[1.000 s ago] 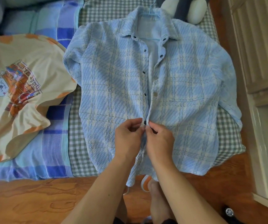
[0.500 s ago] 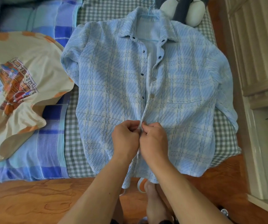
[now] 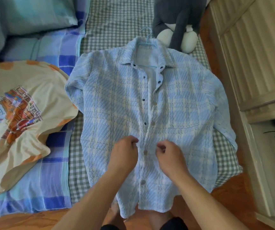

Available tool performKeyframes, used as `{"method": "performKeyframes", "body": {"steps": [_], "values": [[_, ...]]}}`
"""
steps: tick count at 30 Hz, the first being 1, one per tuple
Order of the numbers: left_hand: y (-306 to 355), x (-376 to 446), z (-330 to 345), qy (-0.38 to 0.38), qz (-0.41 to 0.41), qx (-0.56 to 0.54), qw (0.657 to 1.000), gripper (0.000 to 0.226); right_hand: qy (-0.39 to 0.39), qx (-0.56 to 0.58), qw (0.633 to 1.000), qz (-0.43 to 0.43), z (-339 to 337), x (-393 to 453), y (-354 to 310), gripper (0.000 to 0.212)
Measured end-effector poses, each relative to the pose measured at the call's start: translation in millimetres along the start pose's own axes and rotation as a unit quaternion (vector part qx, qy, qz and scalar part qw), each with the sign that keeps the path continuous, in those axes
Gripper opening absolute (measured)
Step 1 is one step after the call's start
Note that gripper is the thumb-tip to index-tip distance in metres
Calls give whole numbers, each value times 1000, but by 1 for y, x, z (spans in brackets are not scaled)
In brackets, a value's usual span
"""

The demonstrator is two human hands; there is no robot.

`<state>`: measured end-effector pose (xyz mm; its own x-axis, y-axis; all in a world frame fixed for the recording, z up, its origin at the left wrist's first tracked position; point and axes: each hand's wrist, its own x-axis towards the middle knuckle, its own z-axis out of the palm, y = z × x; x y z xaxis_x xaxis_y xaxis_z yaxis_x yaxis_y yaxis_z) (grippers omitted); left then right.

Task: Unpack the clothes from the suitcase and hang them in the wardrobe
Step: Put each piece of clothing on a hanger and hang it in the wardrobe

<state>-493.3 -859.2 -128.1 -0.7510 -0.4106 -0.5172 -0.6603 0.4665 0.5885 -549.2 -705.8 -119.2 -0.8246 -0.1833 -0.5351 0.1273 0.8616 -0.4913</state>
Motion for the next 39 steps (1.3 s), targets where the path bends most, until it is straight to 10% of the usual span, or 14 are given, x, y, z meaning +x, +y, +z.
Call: {"method": "performKeyframes", "body": {"steps": [8, 15, 24, 29, 39], "values": [[37, 92, 28, 41, -1, 4, 999, 25, 136, -22, 990, -1, 25, 96, -30, 39], [43, 106, 61, 82, -72, 109, 988, 32, 143, 282, 938, 141, 3, 93, 15, 17], [58, 74, 10, 77, -137, -265, 951, 8, -10, 406, 914, 28, -1, 65, -49, 22], [42, 78, -5, -31, -207, -395, 895, 19, 86, 420, 894, 128, 8, 58, -43, 26], [45, 74, -14, -38, -121, -267, 955, 11, 136, 358, 921, 77, 17, 49, -63, 33]]}}
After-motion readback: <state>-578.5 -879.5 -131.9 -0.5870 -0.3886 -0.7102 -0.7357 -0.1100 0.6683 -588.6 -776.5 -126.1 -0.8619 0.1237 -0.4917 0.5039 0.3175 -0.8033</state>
